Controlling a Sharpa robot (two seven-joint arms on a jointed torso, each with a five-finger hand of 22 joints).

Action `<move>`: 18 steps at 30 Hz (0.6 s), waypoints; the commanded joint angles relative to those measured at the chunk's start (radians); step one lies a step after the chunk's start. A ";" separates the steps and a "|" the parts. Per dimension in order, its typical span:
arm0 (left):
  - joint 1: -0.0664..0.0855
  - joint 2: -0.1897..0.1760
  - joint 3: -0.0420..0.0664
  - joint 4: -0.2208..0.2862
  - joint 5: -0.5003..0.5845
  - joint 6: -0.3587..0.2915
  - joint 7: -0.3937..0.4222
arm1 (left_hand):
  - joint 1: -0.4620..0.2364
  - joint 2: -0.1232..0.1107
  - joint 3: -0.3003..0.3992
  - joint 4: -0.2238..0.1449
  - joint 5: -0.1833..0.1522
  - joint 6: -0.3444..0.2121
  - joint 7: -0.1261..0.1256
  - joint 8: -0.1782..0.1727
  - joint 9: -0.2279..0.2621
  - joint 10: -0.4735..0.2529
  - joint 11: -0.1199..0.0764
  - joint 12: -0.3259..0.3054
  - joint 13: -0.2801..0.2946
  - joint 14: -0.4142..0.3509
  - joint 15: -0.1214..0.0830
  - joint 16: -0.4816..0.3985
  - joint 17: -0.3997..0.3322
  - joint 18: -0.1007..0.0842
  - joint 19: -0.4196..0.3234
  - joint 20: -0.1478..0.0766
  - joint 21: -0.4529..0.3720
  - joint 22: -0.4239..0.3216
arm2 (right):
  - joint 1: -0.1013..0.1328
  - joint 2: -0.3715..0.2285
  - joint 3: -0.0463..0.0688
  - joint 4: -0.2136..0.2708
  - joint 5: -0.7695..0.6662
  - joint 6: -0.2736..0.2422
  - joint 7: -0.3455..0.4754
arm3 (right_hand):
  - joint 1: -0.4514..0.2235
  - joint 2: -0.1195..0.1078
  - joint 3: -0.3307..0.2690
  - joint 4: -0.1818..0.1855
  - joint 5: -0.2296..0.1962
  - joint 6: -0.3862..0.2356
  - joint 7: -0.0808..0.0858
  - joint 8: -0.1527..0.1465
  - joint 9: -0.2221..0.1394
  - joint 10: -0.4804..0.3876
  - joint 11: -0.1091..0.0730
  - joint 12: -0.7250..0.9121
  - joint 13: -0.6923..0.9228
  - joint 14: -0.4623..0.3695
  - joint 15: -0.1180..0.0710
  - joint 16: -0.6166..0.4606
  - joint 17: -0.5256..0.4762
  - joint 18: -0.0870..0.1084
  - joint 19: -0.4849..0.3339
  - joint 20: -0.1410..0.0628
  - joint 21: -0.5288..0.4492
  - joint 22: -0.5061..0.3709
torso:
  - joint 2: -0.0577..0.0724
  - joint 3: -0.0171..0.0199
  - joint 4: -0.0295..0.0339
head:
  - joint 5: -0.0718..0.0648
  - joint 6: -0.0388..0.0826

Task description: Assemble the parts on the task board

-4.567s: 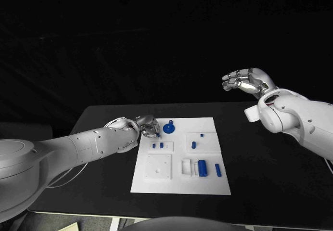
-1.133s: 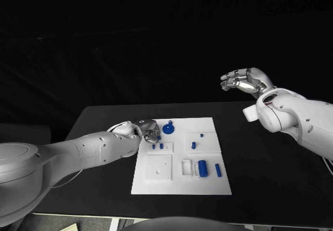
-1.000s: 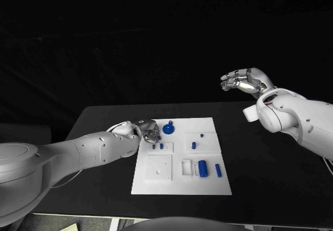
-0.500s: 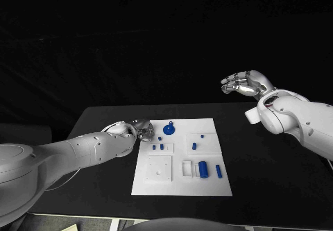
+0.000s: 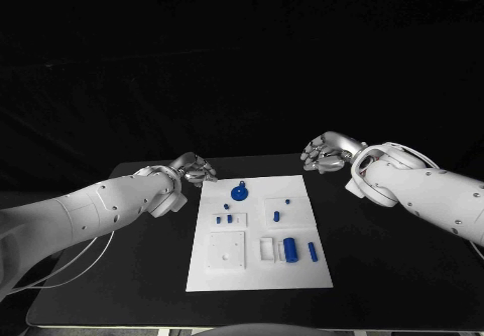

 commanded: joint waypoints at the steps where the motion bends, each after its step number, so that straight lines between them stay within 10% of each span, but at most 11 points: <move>1: 0.021 -0.024 0.001 0.056 0.185 -0.004 0.097 | -0.013 -0.005 -0.011 -0.001 -0.003 -0.010 0.001 0.009 -0.002 -0.009 0.001 0.005 -0.002 -0.011 -0.001 -0.021 -0.010 0.007 -0.009 -0.041 -0.013 -0.006 | -0.015 0.018 -0.005 -0.013 -0.266 0.053 -0.065 | 0.004 -0.008 -0.004 -0.001 -0.009 0.010 -0.002 0.004 0.002 0.022 -0.005 -0.025 0.002 0.022 -0.008 0.076 0.061 0.021 0.055 -0.036 0.051 0.033 | -0.002 0.0014 0.0046 | -0.010 0.001; 8: 0.051 -0.056 0.000 0.139 0.514 0.037 0.162 | -0.021 0.000 -0.027 -0.002 -0.002 -0.016 0.001 0.032 -0.008 -0.013 0.010 0.006 -0.005 -0.040 0.010 -0.102 -0.043 -0.010 -0.040 -0.030 -0.064 -0.029 | -0.038 0.053 -0.021 -0.041 -0.379 0.051 -0.113 | 0.003 -0.019 0.018 0.001 -0.041 0.016 -0.004 -0.003 0.001 0.058 -0.009 -0.090 0.006 0.031 -0.013 0.286 0.201 0.021 0.134 -0.083 0.196 0.149 | -0.009 0.0014 0.0084 | -0.015 0.004; 18: 0.091 -0.089 0.000 0.245 0.640 0.055 0.216 | -0.040 0.006 -0.035 -0.016 -0.002 -0.036 0.003 0.065 -0.024 -0.044 0.032 0.002 -0.028 -0.110 0.076 -0.355 -0.131 -0.039 -0.125 0.030 -0.192 -0.088 | -0.072 0.095 -0.026 -0.064 -0.447 0.042 -0.154 | -0.005 -0.031 0.030 0.005 -0.066 0.002 0.002 -0.013 0.000 0.049 0.000 -0.135 0.001 0.025 -0.005 0.336 0.215 0.021 0.148 -0.097 0.227 0.177 | -0.019 -0.0047 0.0151 | -0.025 0.006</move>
